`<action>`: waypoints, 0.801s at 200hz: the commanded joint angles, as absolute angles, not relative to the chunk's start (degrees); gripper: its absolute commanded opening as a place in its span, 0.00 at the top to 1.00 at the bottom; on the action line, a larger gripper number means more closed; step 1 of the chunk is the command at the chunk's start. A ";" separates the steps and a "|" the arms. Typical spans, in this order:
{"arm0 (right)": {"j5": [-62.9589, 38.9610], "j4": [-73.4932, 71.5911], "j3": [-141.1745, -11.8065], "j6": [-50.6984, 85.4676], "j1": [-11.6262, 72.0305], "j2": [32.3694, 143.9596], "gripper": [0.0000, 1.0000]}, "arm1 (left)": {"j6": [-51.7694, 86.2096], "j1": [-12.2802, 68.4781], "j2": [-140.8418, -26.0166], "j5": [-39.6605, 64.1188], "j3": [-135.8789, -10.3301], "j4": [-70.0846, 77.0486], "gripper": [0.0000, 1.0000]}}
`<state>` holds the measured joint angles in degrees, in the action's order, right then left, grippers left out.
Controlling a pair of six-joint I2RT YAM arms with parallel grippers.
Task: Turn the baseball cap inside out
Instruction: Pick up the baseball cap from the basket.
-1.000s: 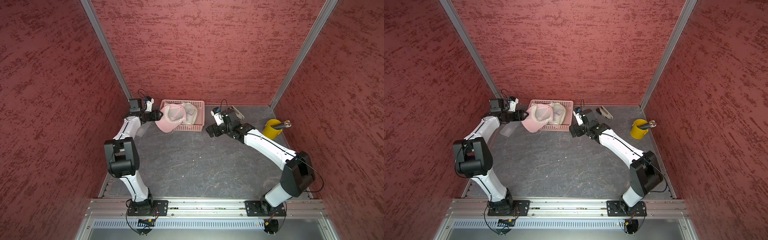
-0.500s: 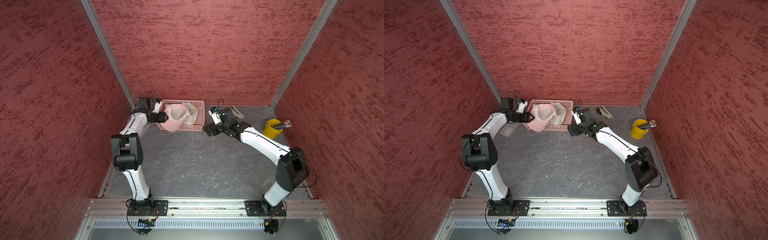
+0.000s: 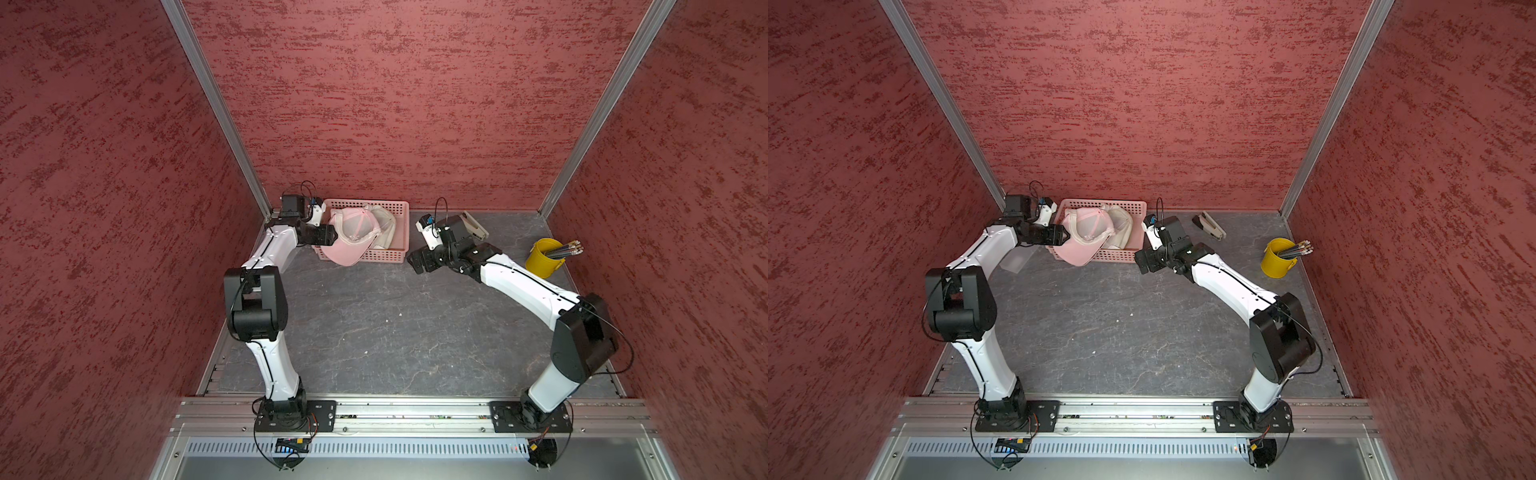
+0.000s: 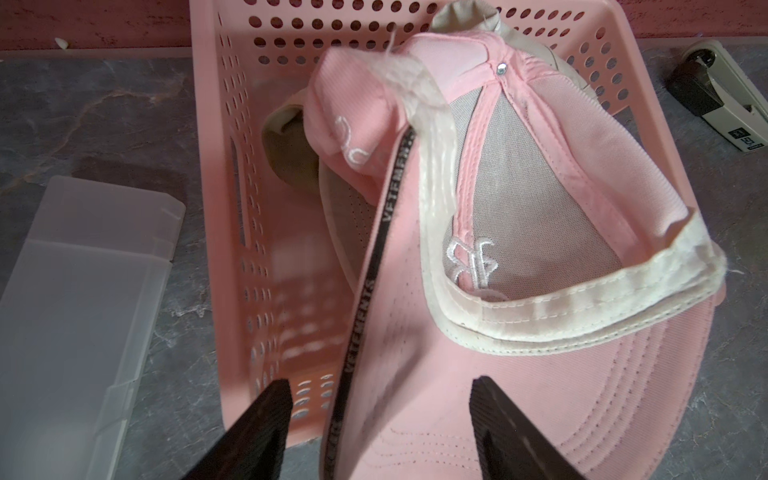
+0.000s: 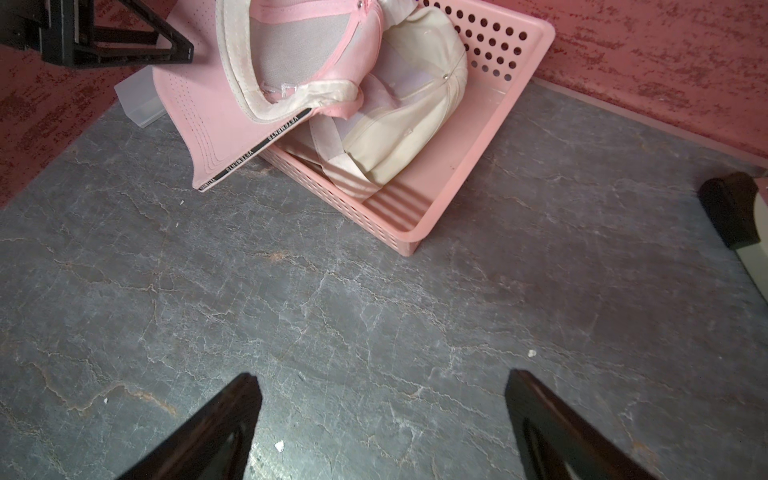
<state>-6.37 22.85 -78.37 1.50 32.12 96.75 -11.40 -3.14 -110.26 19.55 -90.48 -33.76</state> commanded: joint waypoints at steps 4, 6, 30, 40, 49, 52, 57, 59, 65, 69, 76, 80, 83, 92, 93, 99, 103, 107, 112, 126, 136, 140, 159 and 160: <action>-7.12 22.94 -80.84 1.38 32.61 96.36 0.03 | -12.42 -0.86 -111.74 19.28 -90.74 -35.07 0.31; -7.05 22.92 -80.79 1.33 32.61 96.33 0.03 | -12.47 -0.79 -111.76 19.26 -90.71 -35.00 0.32; -6.86 22.68 -80.42 1.51 32.61 96.33 0.03 | -12.49 -0.18 -112.06 19.64 -90.60 -34.35 0.38; -6.77 22.81 -80.42 1.67 32.62 96.34 0.03 | -12.53 -0.18 -112.32 19.99 -90.70 -34.36 0.43; -6.59 22.87 -80.33 1.84 32.71 96.33 0.03 | -12.65 -0.09 -112.34 20.42 -90.81 -34.44 0.49; -6.59 22.88 -80.27 1.85 32.75 96.26 0.03 | -12.58 -0.13 -112.33 20.54 -90.87 -34.37 0.51; -6.59 22.84 -80.17 1.85 32.75 96.20 0.03 | -12.57 -0.13 -112.31 20.96 -90.88 -34.31 0.55; -6.59 22.78 -80.16 1.89 32.78 96.12 0.03 | -12.66 -0.10 -112.30 21.10 -90.92 -34.28 0.56; -6.43 22.76 -80.01 1.98 32.77 96.15 0.03 | -12.66 -0.10 -112.19 21.72 -90.81 -34.19 0.60; -6.37 22.66 -79.92 2.03 32.78 96.07 0.03 | -12.74 -0.11 -112.09 22.02 -90.89 -34.18 0.63; -6.35 22.59 -79.82 2.15 32.77 96.06 0.03 | -12.82 -0.06 -111.99 22.72 -91.12 -34.34 0.69; -6.33 22.70 -79.81 2.14 32.83 96.02 0.03 | -12.96 -0.04 -111.93 22.99 -91.26 -34.47 0.72; -6.35 22.68 -79.80 2.10 32.85 96.06 0.03 | -13.10 0.00 -111.89 23.23 -91.39 -34.67 0.74; -6.16 22.67 -79.80 2.24 32.84 95.98 0.03 | -13.52 0.15 -111.59 24.17 -91.80 -35.05 0.82; -6.16 22.68 -79.80 2.22 32.86 95.98 0.03 | -13.57 0.16 -111.56 24.26 -91.82 -35.10 0.83; -6.00 22.69 -79.80 2.52 32.86 95.93 0.03 | -13.84 0.32 -111.19 24.93 -92.07 -35.40 0.86; -5.98 22.74 -79.80 2.57 32.93 95.89 0.03 | -14.06 0.47 -110.84 25.18 -92.10 -35.48 0.86; -5.94 22.69 -79.80 2.70 32.90 95.81 0.03 | -14.18 0.60 -110.49 25.41 -92.15 -35.48 0.86; -5.82 22.74 -79.80 2.72 32.93 95.67 0.03 | -14.46 0.90 -109.87 25.77 -92.22 -35.51 0.87; -5.48 22.98 -79.87 3.28 33.03 95.24 0.03 | -15.18 1.88 -107.76 25.91 -92.48 -35.74 0.90; -5.28 23.32 -80.13 3.43 32.98 94.85 0.03 | -15.75 2.90 -106.16 24.98 -93.17 -36.61 0.98; -5.28 23.64 -80.24 3.49 32.97 94.69 0.02 | -16.08 3.39 -105.46 24.56 -93.53 -37.04 1.00; -4.75 25.97 -82.21 4.52 33.00 93.84 0.02 | -17.75 5.81 -101.79 22.35 -95.02 -38.59 1.00; -4.75 26.12 -82.33 4.54 32.98 93.77 0.02 | -17.88 5.94 -101.52 22.07 -95.10 -38.63 1.00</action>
<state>-6.11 23.27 -78.37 2.85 32.49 96.53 -14.61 2.98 -107.42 23.99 -91.92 -36.67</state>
